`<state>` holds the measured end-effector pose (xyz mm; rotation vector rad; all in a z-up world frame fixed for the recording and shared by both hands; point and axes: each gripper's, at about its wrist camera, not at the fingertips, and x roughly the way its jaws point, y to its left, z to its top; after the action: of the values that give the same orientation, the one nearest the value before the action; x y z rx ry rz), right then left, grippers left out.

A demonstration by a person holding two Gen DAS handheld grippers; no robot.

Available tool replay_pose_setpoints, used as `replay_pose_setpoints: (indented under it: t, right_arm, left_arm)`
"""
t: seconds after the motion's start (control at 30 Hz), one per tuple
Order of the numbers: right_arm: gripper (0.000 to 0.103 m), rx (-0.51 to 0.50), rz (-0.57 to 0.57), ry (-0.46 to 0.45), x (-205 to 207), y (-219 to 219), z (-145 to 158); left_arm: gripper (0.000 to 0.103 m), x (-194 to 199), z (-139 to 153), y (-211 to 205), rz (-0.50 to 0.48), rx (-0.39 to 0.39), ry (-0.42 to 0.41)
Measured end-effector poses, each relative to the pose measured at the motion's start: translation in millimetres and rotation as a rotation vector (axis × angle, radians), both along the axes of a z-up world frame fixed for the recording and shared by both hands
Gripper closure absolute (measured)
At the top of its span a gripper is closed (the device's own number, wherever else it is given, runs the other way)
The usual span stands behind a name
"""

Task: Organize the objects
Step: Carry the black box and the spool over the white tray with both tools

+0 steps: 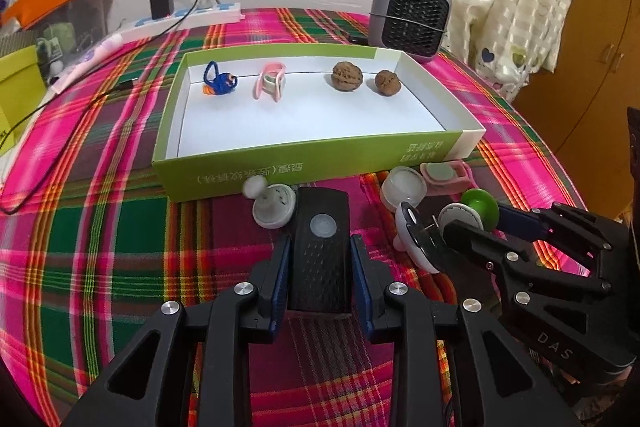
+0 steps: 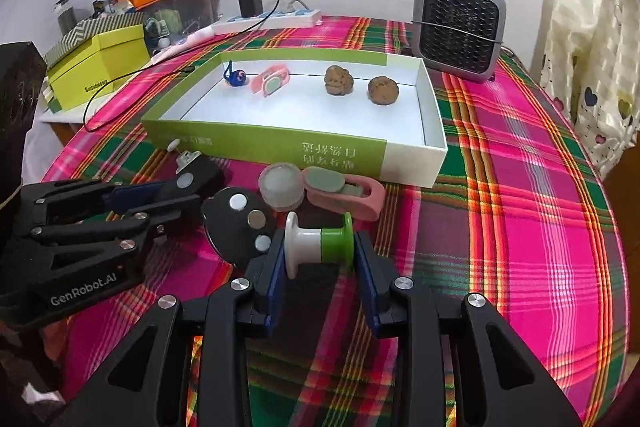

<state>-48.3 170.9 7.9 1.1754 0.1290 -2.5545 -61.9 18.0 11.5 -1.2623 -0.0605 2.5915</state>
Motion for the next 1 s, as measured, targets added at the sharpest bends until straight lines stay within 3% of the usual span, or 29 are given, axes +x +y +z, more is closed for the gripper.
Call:
replay_pose_setpoints:
  t: [1.0]
  right_arm:
    - [0.069, -0.013, 0.022, 0.019, 7, -1, 6]
  left_arm:
    - [0.078, 15, 10, 0, 0.041, -0.011, 0.031]
